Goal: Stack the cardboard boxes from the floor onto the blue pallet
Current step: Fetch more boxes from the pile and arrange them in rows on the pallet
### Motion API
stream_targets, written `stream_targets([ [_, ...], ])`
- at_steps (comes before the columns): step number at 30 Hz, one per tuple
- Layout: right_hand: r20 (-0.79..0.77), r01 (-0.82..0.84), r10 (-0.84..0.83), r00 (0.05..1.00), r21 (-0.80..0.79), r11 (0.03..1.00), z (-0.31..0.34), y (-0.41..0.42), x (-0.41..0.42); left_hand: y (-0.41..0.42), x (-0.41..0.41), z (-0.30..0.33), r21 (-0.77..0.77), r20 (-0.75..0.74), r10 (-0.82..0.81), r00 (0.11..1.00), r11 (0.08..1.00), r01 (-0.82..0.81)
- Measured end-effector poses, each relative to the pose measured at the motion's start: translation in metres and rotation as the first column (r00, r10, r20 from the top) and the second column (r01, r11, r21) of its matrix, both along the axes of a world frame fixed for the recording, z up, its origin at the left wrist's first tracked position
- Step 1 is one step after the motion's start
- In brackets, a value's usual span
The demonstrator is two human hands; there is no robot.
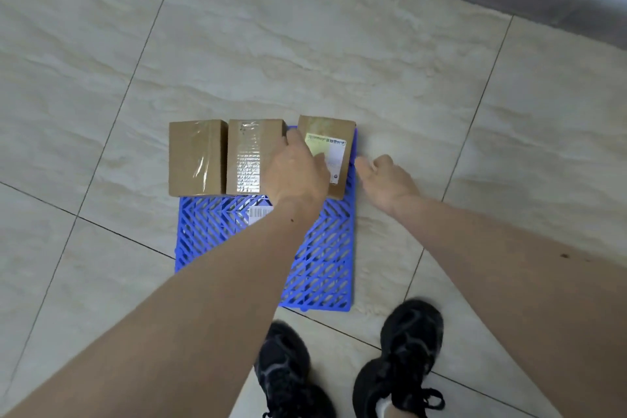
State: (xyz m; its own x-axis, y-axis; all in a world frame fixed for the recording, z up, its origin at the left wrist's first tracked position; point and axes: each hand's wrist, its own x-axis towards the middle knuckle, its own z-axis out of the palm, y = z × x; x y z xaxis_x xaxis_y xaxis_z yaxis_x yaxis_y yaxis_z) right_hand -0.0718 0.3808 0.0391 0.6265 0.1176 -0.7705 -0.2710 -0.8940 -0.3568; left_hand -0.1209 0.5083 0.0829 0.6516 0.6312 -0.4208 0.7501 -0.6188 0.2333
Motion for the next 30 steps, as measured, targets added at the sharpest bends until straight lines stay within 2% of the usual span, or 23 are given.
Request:
stream_targets([
  [5, 0.015, -0.054, 0.055, 0.998, -0.052, 0.997, 0.060, -0.089, -0.011, -0.035, -0.004, 0.055, -0.028, -0.011, -0.241, 0.970, 0.970, 0.241],
  [10, 0.057, 0.127, -0.121, 0.991, -0.103, 0.987, 0.123, -0.186, -0.011, -0.073, 0.029, 0.103, -0.040, -0.026, -0.410, 0.912, 0.912, 0.409],
  [15, 0.147, 0.354, -0.339, 0.929, -0.090, 0.931, 0.171, -0.266, -0.030, -0.128, 0.057, 0.150, -0.061, -0.026, -0.469, 0.883, 0.882, 0.466],
  [18, 0.182, 0.435, -0.416, 0.891, -0.078, 0.897, 0.190, -0.307, -0.042, -0.171, 0.059, 0.163, -0.086, 0.006, -0.540, 0.842, 0.838, 0.538],
  [25, 0.217, 0.530, -0.506, 0.835, -0.063, 0.846, 0.214, -0.402, -0.058, -0.302, 0.049, 0.180, -0.105, -0.010, -0.682, 0.732, 0.728, 0.677],
  [30, 0.195, 0.534, -0.511, 0.837, -0.083, 0.842, 0.214, -0.475, -0.067, -0.397, 0.048, 0.183, -0.116, -0.012, -0.710, 0.704, 0.700, 0.704],
])
